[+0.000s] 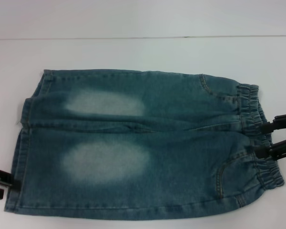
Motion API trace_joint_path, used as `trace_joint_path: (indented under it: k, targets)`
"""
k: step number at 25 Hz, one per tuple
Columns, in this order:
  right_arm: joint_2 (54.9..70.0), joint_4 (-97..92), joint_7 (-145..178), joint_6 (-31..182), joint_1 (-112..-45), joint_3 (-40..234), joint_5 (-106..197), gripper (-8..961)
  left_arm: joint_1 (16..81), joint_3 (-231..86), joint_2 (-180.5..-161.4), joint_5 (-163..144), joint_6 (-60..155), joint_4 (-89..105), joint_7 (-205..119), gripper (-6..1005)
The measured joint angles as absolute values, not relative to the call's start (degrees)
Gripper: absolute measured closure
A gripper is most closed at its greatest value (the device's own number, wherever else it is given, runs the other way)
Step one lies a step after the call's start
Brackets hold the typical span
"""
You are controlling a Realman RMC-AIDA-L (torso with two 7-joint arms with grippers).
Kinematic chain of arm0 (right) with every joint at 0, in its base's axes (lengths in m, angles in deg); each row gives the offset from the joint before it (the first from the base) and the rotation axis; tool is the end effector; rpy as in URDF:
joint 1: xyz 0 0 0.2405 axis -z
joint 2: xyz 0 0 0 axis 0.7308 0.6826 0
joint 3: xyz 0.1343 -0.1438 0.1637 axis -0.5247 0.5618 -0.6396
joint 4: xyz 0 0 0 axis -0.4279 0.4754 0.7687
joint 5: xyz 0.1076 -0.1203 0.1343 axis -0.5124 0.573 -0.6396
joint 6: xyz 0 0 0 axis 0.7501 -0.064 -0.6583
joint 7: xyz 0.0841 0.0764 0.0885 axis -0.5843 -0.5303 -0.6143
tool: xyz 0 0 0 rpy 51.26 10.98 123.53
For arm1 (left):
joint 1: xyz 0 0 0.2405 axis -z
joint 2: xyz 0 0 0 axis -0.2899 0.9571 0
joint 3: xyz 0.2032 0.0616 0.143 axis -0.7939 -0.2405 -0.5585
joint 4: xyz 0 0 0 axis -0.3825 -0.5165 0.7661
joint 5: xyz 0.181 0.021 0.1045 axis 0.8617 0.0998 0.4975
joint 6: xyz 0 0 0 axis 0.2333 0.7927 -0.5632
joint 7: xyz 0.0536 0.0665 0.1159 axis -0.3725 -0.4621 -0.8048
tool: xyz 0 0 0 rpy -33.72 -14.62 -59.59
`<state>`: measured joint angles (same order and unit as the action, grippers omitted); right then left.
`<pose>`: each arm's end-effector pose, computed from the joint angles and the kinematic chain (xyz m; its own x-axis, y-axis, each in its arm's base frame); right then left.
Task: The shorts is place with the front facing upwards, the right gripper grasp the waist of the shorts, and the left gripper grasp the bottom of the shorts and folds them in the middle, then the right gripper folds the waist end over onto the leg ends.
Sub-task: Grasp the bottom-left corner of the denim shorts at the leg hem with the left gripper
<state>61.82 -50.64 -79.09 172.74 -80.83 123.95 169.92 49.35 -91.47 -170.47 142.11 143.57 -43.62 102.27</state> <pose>0.2799 0.3255 0.0784 0.8254 -0.5514 -0.1214 -0.5621 -0.8227 -0.0850 -0.3411 0.2893 0.0824 -0.0749 0.9930 0.0919 0.9733 0.0928 -0.2100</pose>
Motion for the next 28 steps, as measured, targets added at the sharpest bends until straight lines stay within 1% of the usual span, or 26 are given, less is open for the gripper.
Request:
trace_joint_path:
  k: [15, 28]
  targets:
    - [61.91, -50.4, -78.9, 172.1, -80.8, 124.0, 169.9, 26, 48.8, -94.0, -171.0, 142.1, 140.7, -41.1, 102.5, 431]
    - [61.9, -50.4, -78.9, 172.0, -80.5, 124.0, 169.9, 27, 49.6, -94.4, -171.11, 141.6, 141.2, -40.8, 102.3, 431]
